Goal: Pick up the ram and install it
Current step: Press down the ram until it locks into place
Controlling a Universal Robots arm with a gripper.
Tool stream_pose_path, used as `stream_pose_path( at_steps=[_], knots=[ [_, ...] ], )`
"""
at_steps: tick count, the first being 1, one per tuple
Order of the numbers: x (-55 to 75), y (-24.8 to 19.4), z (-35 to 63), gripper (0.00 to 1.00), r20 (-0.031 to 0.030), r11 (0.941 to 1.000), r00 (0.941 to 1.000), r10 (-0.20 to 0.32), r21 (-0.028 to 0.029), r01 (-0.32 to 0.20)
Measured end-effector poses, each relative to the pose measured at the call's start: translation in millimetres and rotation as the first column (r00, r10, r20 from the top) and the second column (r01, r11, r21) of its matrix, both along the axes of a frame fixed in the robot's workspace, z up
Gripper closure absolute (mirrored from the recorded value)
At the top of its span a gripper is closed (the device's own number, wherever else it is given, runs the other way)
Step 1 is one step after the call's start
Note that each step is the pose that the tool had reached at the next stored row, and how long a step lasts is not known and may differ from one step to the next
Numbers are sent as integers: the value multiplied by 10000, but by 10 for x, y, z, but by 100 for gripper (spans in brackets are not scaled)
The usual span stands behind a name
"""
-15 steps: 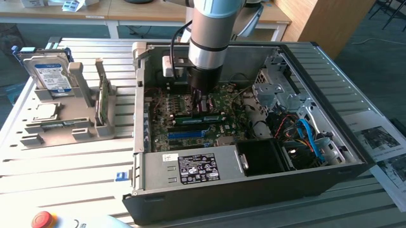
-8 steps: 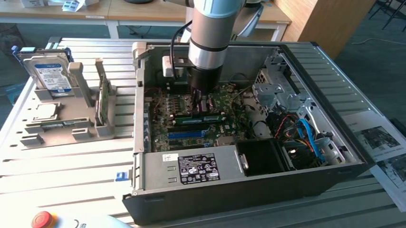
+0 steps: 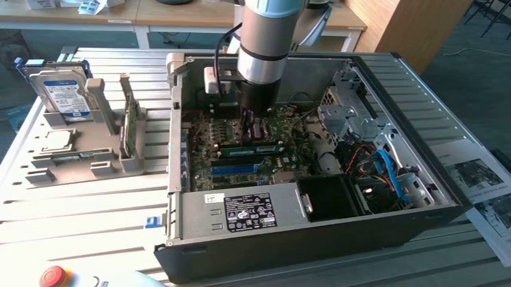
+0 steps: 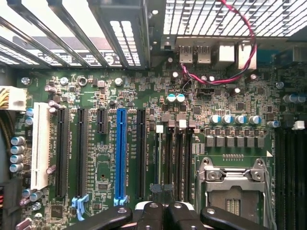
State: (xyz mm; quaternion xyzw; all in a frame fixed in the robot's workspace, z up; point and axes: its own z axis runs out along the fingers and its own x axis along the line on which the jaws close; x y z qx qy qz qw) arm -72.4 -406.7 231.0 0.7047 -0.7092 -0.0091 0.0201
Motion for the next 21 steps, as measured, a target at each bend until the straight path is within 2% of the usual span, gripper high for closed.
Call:
stream_pose_path(
  at_steps=[6,19,21],
  knots=[
    [0,0,98,89,-14,10000,10000,0,-1,0],
    [1,0,386,89,-76,10000,10000,0,-2,0],
    [1,0,604,89,-110,10000,9999,1,-5,-1]
  ],
)
